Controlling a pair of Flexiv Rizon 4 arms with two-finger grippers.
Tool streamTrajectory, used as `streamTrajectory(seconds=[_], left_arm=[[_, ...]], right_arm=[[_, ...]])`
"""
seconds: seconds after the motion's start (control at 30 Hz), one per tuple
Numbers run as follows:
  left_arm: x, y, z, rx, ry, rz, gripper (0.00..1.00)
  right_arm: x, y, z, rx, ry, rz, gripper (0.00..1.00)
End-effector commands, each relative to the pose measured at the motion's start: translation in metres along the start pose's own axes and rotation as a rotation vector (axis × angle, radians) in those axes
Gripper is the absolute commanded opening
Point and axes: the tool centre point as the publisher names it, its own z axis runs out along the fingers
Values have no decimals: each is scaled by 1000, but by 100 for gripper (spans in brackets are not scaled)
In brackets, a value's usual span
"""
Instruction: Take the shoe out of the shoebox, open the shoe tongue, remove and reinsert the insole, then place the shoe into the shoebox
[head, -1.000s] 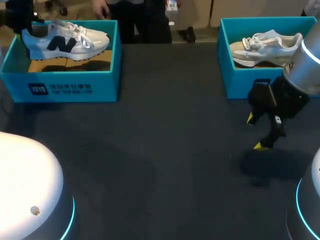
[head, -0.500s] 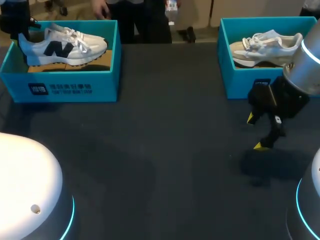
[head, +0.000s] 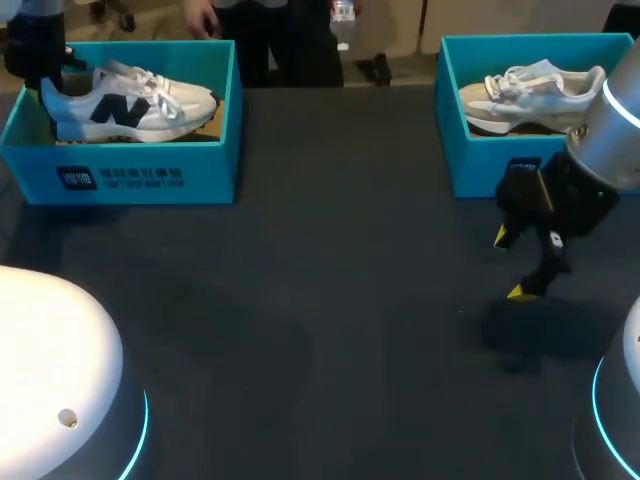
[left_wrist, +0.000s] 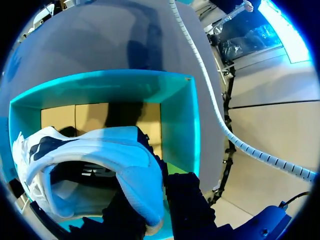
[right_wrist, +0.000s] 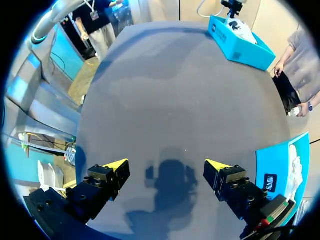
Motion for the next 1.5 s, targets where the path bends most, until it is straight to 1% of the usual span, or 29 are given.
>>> streamTrajectory(seconds=[0.03, 0.13, 0.4, 0.63, 0.77, 1.2, 1.5], left_arm=[[-5, -1, 18, 2, 9, 2, 0], [-10, -5, 25, 7, 19, 5, 0], [-17, -19, 29, -1, 23, 39, 0], [-11, -28, 37, 9, 29, 51, 0], [-11, -32, 43, 7, 35, 71, 0], [-17, -42, 51, 26, 21, 100, 0], [-25, -46, 59, 42, 22, 113, 0]], right_arm=[[0, 0, 1, 3, -1, 0, 100], [0, 0, 1, 3, -1, 0, 100], [0, 0, 1, 3, -1, 0, 100], [0, 0, 1, 3, -1, 0, 100], [0, 0, 1, 3, -1, 0, 100], [0, 0, 1, 3, -1, 0, 100], [0, 0, 1, 3, -1, 0, 100]])
